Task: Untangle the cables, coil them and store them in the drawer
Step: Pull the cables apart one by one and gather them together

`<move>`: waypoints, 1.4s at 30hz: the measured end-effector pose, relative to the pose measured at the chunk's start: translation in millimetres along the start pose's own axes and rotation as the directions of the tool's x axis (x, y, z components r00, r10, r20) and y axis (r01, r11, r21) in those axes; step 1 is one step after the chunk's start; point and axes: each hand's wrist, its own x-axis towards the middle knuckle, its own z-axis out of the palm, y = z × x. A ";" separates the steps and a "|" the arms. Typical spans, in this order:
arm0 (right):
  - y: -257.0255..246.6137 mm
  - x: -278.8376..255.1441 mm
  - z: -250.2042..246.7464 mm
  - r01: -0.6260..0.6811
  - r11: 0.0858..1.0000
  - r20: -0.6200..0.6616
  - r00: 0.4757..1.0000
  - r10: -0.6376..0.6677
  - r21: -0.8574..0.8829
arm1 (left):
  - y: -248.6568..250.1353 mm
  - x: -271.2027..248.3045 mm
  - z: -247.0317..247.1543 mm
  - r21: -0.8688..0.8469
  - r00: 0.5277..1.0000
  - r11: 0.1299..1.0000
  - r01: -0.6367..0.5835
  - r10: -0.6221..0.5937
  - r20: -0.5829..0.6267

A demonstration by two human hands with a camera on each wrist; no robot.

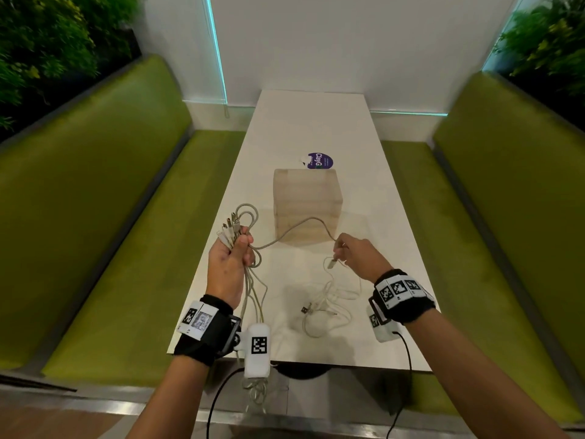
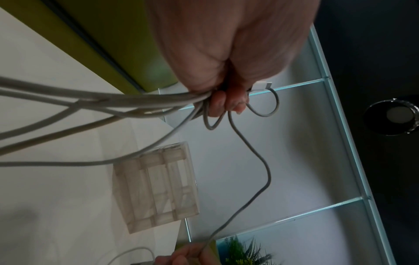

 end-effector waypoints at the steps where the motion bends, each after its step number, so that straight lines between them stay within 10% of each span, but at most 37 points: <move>1: 1.6 -0.5 1.4 0.019 0.998 0.004 1.000 -0.019 -0.068 | -0.8 -0.5 -0.1 0.003 1.000 1.000 0.004 -0.004 0.003; 15: -14.1 -17.6 -4.8 0.044 0.996 0.239 0.969 -0.062 0.081 | -7.5 -6.7 2.1 0.121 0.999 0.993 0.018 -0.023 0.038; 28: -11.4 -81.3 84.9 0.067 0.994 0.691 0.714 -0.112 0.092 | -22.5 -29.3 -1.3 0.283 0.956 0.948 0.142 -0.206 0.209; 35: -6.6 -67.4 47.9 -0.044 0.949 0.283 0.958 -0.049 0.313 | -31.2 -42.9 -14.4 0.418 0.891 0.878 0.233 -0.365 0.270; 42: -53.5 -75.6 38.5 0.101 0.841 0.219 0.942 -0.252 0.532 | -31.8 -54.3 -9.1 0.533 0.770 0.819 0.215 -0.477 0.423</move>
